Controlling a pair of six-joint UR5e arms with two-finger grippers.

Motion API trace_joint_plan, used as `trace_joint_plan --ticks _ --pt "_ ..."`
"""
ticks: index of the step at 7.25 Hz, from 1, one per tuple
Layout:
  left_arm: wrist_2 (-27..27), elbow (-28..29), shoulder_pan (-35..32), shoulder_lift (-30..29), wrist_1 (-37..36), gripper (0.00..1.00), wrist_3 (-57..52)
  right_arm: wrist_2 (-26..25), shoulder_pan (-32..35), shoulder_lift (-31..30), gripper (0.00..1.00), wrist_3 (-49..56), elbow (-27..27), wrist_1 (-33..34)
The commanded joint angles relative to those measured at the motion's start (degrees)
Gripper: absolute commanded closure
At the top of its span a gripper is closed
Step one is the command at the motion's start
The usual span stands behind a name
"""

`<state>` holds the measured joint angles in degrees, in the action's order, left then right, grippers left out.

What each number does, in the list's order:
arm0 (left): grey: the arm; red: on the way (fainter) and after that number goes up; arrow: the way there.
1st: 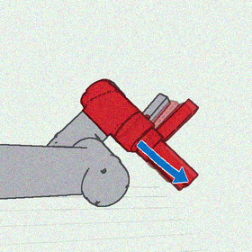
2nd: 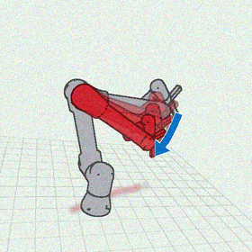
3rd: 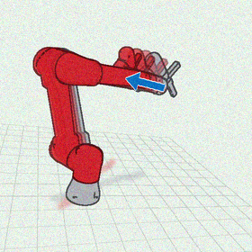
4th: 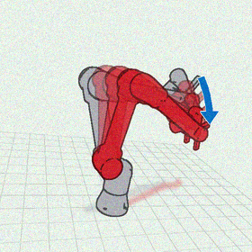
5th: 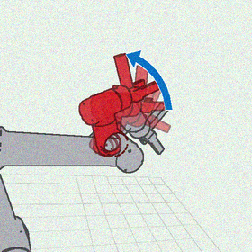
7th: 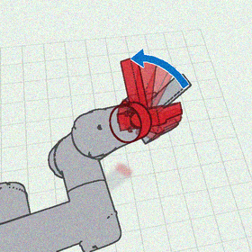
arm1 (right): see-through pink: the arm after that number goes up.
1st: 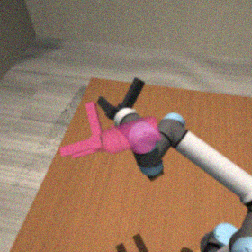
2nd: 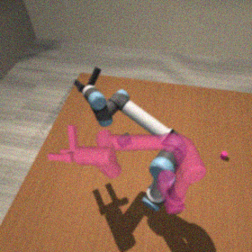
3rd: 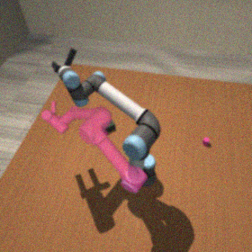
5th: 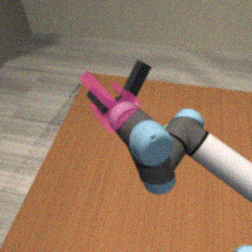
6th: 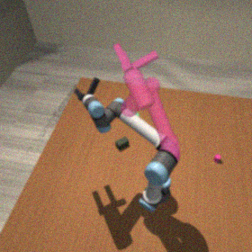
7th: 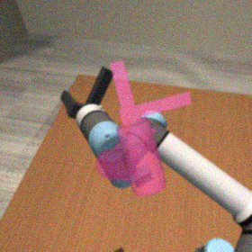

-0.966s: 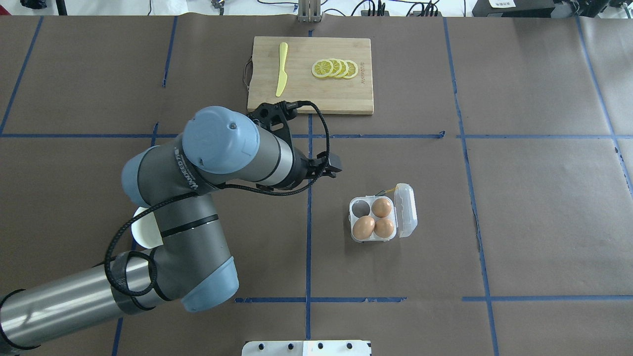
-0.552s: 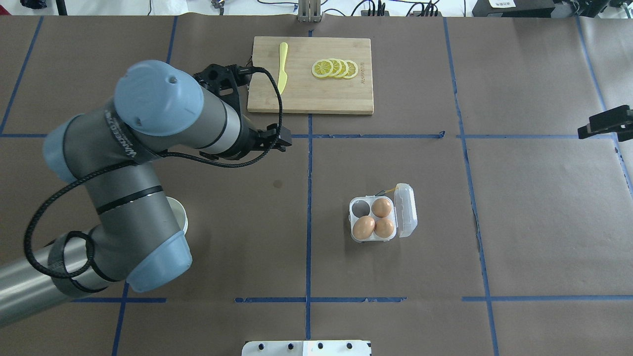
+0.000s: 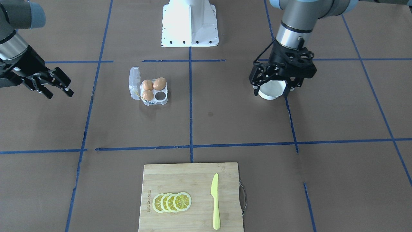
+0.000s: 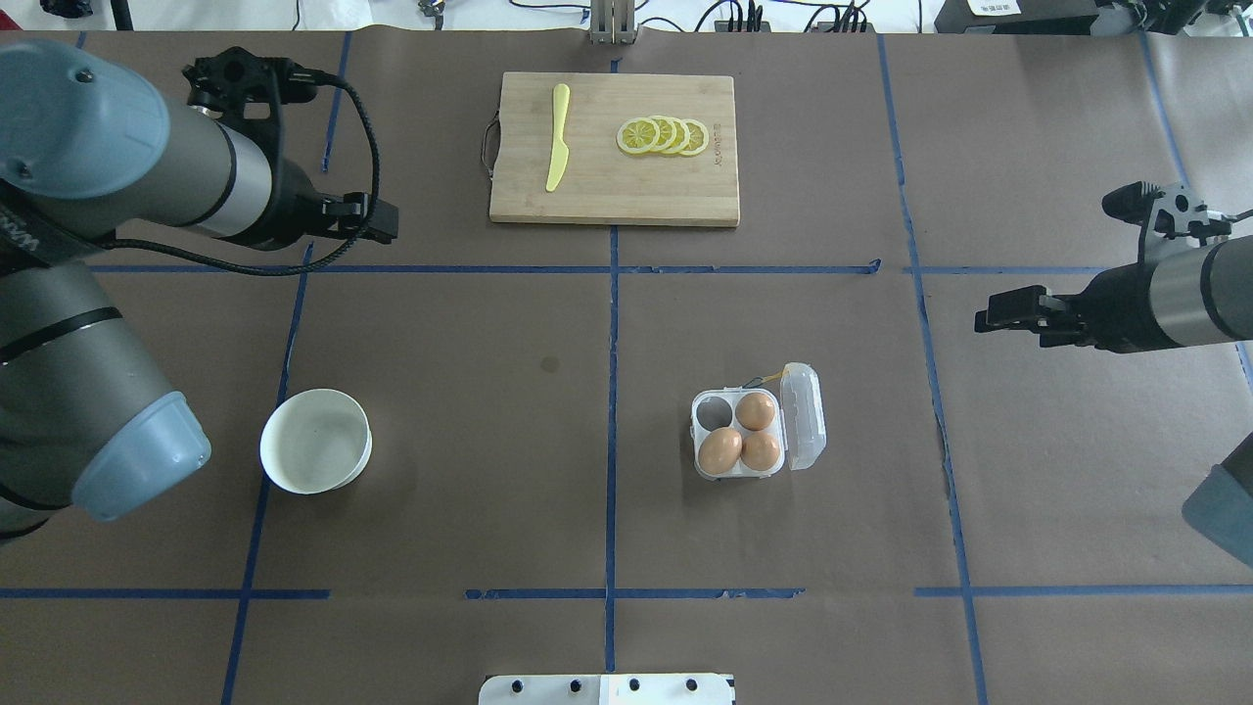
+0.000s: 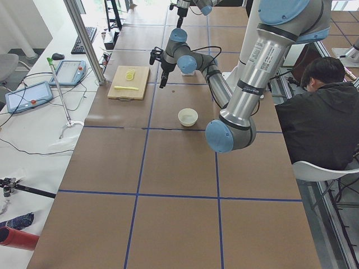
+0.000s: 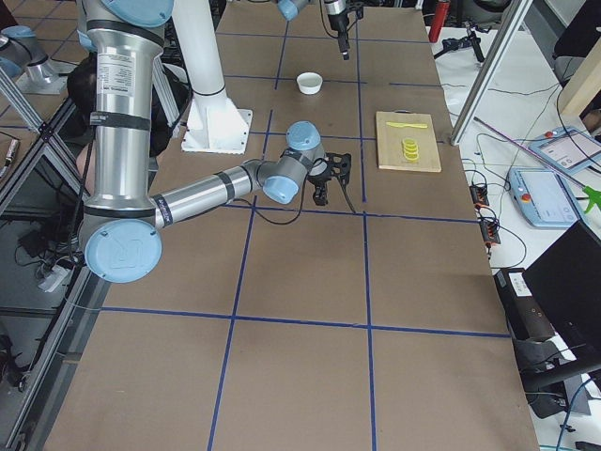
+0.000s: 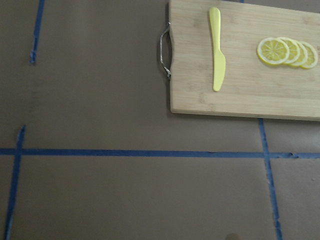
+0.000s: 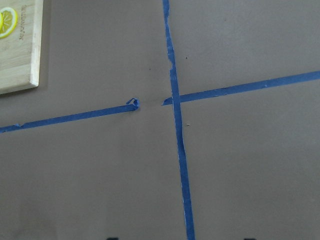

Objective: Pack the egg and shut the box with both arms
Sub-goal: 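Push the raised carton lid down over the eggs with the right gripper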

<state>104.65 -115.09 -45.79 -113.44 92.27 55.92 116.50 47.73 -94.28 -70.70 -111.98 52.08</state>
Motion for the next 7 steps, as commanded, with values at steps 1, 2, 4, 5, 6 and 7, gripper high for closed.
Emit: trace_joint_plan --ticks 1,2,4,5,6,7 --pt "0.1 -0.2 -3.1 2.6 0.0 0.01 -6.9 -2.6 -5.0 0.2 1.0 -1.9 -0.3 -0.4" --pt "0.3 -0.3 -5.4 3.7 0.0 0.01 -9.7 -2.8 -6.7 0.8 1.0 -1.9 -0.3 -0.4" --pt "6.4 -0.2 -12.2 5.4 0.5 0.01 -18.4 -2.8 -10.9 3.3 1.0 -2.2 0.0 -0.4" --pt "8.6 -0.2 -15.6 5.6 0.5 0.01 -22.7 -2.8 -13.3 6.4 1.0 -2.2 0.4 -0.1" --pt "10.0 -0.2 -18.0 5.6 0.5 0.01 -25.6 -2.9 -14.8 8.0 1.0 -3.2 1.1 0.2" --pt "10.4 -0.2 -18.7 5.6 0.5 0.01 -26.6 -2.8 -15.6 9.4 1.0 -3.3 1.3 0.2"
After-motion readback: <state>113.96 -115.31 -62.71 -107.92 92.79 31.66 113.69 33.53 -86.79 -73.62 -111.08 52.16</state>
